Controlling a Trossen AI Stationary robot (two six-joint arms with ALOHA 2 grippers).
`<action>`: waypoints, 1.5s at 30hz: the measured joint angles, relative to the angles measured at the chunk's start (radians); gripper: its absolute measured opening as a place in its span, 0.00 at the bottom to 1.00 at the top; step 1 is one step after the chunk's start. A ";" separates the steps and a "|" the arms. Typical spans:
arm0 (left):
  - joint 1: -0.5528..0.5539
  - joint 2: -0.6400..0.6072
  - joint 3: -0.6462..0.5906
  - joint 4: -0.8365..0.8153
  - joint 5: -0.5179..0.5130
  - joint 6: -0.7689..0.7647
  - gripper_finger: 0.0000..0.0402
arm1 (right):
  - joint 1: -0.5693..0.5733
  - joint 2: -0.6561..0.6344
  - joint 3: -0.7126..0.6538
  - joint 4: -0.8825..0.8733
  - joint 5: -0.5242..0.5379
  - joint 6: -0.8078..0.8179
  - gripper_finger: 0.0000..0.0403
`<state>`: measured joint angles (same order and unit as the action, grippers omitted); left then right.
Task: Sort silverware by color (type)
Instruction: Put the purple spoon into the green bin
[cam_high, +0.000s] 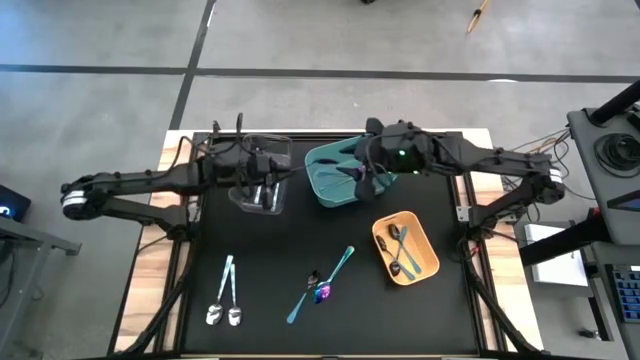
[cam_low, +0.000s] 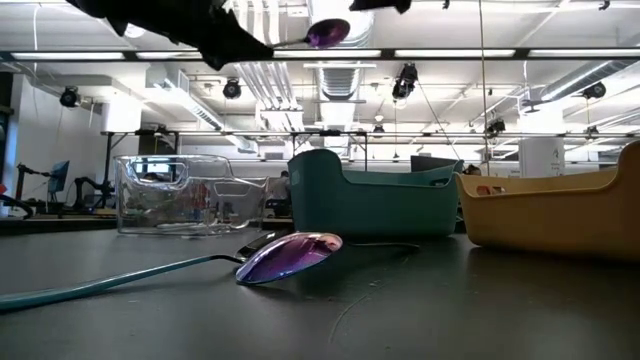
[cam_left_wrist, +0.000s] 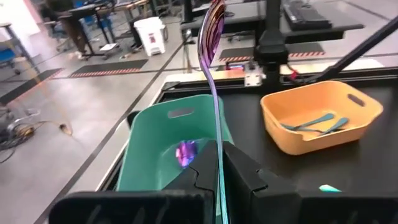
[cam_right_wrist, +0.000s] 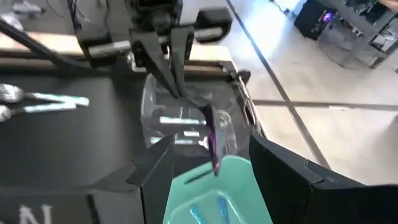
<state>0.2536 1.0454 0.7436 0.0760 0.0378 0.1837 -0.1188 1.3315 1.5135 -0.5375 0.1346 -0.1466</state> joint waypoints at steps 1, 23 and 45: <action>0.008 0.002 0.000 -0.006 0.000 0.000 0.00 | -0.011 0.010 0.000 -0.004 -0.004 -0.009 0.49; 0.019 0.024 0.000 0.012 -0.002 -0.008 0.00 | -0.121 0.152 -0.001 0.059 -0.118 -0.062 0.18; 0.119 0.019 0.012 0.070 -0.002 0.093 0.33 | -0.285 0.156 -0.001 -0.095 -0.116 0.128 0.02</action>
<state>0.3728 1.0641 0.7551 0.1460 0.0362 0.2763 -0.4040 1.4872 1.5124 -0.6326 0.0188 -0.0186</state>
